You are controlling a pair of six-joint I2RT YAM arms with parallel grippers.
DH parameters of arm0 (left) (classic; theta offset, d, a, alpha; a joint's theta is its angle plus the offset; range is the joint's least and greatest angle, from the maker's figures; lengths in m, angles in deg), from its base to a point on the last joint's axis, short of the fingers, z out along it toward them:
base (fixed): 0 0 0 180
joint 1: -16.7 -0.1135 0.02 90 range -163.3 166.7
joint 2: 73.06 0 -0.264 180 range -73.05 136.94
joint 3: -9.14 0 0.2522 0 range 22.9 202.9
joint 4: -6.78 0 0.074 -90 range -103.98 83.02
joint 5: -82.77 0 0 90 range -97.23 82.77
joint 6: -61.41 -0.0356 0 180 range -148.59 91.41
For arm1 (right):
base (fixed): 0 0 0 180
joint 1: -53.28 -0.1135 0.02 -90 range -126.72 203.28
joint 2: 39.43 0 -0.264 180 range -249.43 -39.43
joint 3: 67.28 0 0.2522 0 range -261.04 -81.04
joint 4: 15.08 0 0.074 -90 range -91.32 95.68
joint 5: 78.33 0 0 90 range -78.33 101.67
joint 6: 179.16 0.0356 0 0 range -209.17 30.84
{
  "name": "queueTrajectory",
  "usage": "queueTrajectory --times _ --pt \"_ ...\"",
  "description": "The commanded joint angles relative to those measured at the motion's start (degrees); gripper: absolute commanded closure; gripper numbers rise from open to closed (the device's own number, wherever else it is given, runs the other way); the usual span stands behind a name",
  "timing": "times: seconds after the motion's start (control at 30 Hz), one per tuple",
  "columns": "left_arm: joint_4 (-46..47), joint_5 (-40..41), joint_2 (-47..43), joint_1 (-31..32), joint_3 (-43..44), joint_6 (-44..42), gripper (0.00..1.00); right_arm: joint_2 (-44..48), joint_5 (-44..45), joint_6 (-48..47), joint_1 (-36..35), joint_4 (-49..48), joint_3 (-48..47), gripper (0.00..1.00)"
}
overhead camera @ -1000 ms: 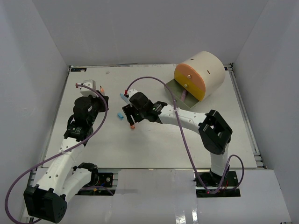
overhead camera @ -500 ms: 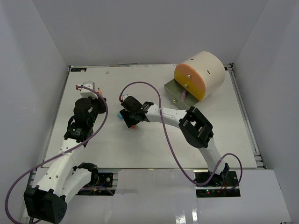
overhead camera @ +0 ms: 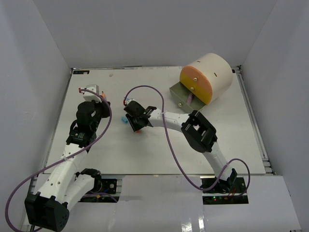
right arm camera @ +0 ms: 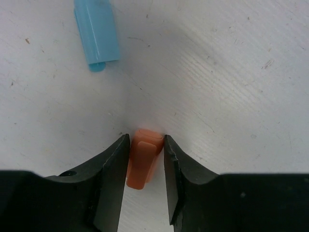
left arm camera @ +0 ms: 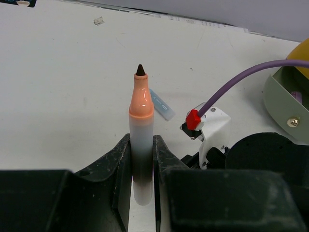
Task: Sort the stationery into containers
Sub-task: Pick up the pen cap from the center of the board, then close the pen cap on the pen.
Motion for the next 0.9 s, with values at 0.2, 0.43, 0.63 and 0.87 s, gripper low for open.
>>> queueTrajectory --times 0.2,0.43,0.63,0.87 --pt "3.0 -8.0 -0.9 -0.2 -0.7 -1.6 0.94 7.5 5.6 -0.1 -0.2 -1.5 4.1 0.84" --pt "10.0 -27.9 0.1 -0.2 -1.6 -1.7 0.93 25.7 10.0 -5.0 1.5 -9.5 16.7 0.92" --pt "15.3 -41.4 5.9 1.6 2.9 1.2 0.95 41.2 11.9 -7.7 5.8 -13.9 18.8 0.92" --pt "17.7 -43.1 12.5 9.4 7.9 0.0 0.95 50.4 14.2 -9.4 8.0 -29.5 21.7 0.92"
